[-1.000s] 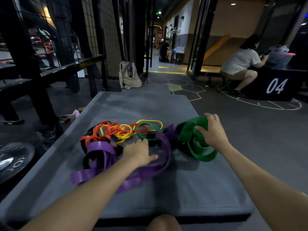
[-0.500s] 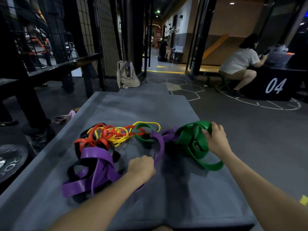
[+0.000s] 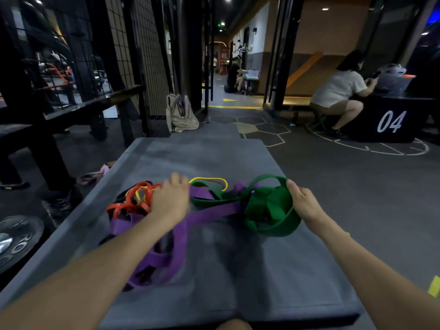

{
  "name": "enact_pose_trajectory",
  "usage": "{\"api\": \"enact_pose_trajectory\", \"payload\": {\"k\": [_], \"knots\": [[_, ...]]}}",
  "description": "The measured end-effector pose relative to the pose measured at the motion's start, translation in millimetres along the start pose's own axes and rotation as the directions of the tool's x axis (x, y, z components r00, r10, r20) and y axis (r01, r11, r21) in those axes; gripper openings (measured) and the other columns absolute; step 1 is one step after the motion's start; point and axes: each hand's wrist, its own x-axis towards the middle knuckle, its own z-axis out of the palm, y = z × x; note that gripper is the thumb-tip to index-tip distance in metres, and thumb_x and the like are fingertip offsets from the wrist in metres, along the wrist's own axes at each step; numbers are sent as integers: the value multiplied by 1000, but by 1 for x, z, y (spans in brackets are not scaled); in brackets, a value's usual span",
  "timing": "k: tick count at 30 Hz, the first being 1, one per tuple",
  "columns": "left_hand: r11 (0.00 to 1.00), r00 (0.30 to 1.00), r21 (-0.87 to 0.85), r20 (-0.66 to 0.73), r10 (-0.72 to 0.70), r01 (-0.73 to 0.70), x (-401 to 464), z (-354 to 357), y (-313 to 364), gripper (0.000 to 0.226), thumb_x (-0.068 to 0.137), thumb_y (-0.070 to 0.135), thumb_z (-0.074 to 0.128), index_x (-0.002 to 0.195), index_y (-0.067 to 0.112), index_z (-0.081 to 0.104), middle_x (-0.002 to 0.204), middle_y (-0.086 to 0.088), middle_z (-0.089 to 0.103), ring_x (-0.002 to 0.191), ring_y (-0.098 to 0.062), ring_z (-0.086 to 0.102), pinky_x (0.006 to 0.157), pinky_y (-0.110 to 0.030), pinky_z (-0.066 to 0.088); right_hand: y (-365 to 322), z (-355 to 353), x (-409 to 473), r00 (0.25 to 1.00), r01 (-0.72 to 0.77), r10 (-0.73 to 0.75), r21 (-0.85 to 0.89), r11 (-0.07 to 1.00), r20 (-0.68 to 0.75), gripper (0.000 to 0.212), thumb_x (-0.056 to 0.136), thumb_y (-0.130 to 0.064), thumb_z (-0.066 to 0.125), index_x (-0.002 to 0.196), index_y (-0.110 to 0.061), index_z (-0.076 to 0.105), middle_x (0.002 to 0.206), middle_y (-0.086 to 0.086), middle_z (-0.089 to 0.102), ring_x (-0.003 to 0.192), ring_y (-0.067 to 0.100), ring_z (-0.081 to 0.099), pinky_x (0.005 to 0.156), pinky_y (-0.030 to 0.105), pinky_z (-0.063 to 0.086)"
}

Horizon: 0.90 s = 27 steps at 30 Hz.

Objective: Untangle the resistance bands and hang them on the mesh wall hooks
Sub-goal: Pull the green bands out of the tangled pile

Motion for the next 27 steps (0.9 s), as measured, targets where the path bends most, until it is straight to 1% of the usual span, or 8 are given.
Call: {"api": "enact_pose_trajectory", "payload": {"k": [3,6,9,11,14,19,22,27], "knots": [[834,976,-530,51,211,-153,-2,12,62,18,89,26,56,102,13,60,108,-8,57,102,-26,57,84,-33,43,2,2,-9,999,16,-17,30,999,39,73,95,-45,41,93,27,47,71,32,55,64,40,54,64,41,47],[449,935,-881,273,224,150,-8,16,121,34,90,44,53,86,13,65,85,-6,66,81,-18,62,77,-28,48,4,1,-17,994,42,-44,25,999,99,54,100,-28,37,78,17,55,68,14,56,68,23,54,64,27,42],[-118,766,-785,541,348,608,-9,19,162,24,91,37,57,85,15,66,75,4,70,64,-6,64,59,-18,51,11,1,-22,969,123,-115,-22,992,218,46,100,-26,36,95,14,58,87,23,65,81,24,61,78,39,49],[-271,754,-706,581,305,654,-8,22,171,5,88,17,63,92,14,66,77,4,70,63,-6,66,59,-19,52,18,-2,-18,969,143,-120,-95,985,217,43,99,-30,39,100,7,60,97,21,67,88,26,64,85,37,50],[-345,762,-681,601,243,646,4,16,148,21,82,1,64,102,3,63,84,-6,71,77,-20,67,92,-41,52,21,-15,-11,984,175,-161,-232,957,78,23,96,-26,48,103,-8,59,84,-2,61,75,8,57,64,8,43],[-475,795,-657,580,177,585,27,-21,71,19,88,4,44,79,-2,60,53,-6,67,44,-15,64,46,-21,54,28,-27,9,988,84,-121,-321,943,-97,32,96,-31,47,110,-3,52,88,8,55,72,18,50,54,27,37],[-575,800,-655,600,-2,490,31,-28,31,26,85,10,39,75,0,61,52,-7,60,40,-17,56,40,-19,48,34,-18,21,983,-52,2,-269,962,-181,45,96,-36,44,111,6,49,87,14,52,65,20,44,49,29,31],[-524,760,-692,638,-122,497,23,-29,12,23,88,15,51,65,10,48,32,2,41,23,-8,37,33,-9,32,50,0,17,978,-207,188,-459,864,-86,46,98,-37,37,104,6,50,123,32,46,95,35,50,80,36,40]]}}
